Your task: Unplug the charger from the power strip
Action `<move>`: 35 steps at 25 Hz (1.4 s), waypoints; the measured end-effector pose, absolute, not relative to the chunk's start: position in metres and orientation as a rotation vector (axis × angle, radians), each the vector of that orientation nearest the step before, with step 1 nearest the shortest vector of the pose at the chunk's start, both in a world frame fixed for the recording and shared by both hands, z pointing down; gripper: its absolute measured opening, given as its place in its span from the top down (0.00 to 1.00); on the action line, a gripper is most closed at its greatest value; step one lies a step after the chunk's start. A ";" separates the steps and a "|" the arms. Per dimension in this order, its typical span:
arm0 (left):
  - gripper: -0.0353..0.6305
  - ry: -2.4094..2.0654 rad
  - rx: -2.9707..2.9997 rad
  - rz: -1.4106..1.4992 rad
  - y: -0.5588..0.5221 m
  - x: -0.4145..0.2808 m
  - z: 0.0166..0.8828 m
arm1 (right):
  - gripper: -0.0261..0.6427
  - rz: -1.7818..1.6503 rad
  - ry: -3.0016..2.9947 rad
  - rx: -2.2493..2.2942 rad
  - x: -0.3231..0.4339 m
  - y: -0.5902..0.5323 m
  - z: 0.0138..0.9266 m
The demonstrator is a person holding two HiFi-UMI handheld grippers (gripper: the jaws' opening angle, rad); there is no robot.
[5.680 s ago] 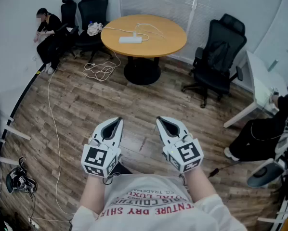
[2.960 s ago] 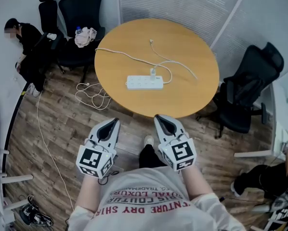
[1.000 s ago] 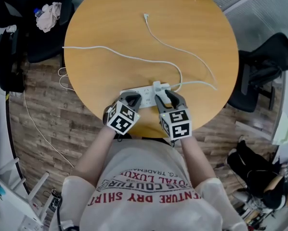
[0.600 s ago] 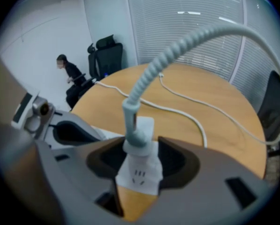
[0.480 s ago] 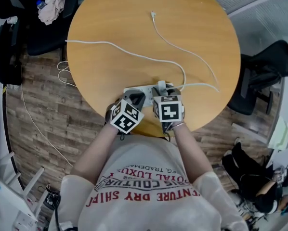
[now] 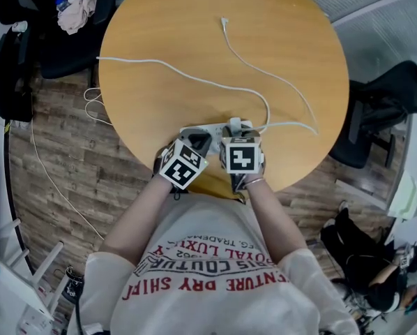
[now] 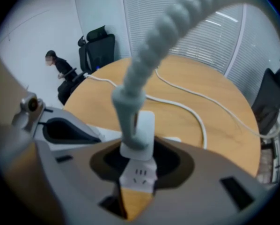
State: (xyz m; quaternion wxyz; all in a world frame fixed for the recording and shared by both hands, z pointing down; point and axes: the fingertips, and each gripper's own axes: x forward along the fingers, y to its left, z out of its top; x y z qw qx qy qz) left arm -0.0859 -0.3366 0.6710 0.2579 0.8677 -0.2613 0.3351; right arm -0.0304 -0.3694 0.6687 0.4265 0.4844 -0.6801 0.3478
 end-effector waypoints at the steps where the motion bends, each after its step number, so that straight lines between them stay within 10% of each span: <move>1: 0.90 -0.708 2.347 0.905 -0.337 -0.086 0.671 | 0.72 0.865 -1.702 1.210 -0.031 -0.369 0.668; 17: 0.90 -0.820 2.334 0.913 -0.345 -0.098 0.668 | 0.72 0.616 -2.057 1.202 -0.042 -0.387 0.560; 35: 0.90 -1.391 2.717 0.120 -0.389 -0.138 0.362 | 0.73 0.232 -2.492 1.406 -0.012 -0.402 0.392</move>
